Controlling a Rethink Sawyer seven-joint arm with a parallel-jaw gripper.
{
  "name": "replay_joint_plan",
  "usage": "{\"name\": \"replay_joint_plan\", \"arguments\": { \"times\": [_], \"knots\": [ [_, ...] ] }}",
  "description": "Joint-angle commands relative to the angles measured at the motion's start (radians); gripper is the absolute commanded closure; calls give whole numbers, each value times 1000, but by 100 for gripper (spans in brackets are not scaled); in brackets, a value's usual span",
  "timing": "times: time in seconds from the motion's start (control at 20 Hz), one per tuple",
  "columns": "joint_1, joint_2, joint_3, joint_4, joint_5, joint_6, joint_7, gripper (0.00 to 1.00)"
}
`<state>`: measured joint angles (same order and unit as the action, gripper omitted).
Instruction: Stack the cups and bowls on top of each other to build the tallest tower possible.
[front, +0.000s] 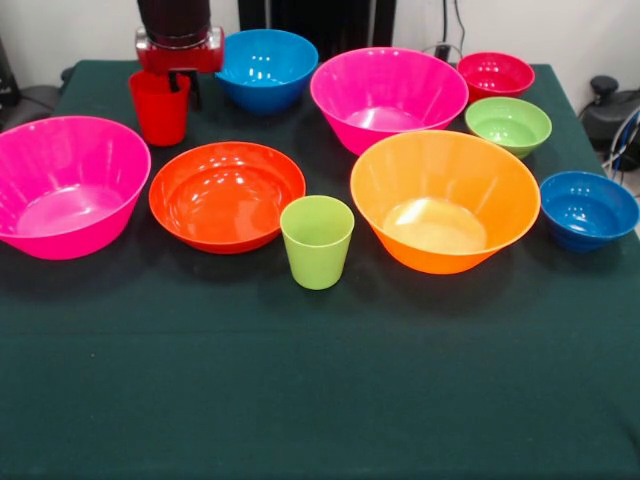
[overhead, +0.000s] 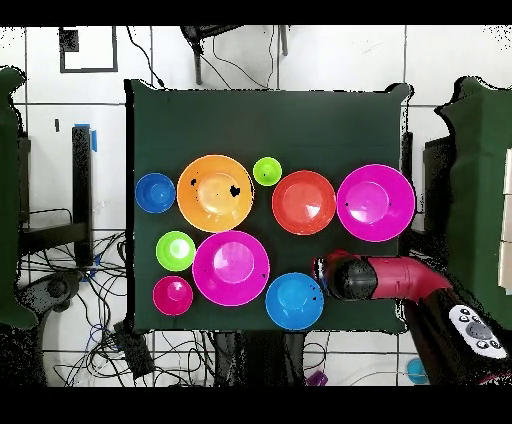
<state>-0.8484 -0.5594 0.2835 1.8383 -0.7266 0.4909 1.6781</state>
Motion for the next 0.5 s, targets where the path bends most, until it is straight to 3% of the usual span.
{"name": "replay_joint_plan", "arguments": {
  "times": [0.05,0.5],
  "knots": [
    [50,51,46,-61,-88,52,-132,100],
    [59,1,51,-55,-72,71,-133,100]
  ]
}}
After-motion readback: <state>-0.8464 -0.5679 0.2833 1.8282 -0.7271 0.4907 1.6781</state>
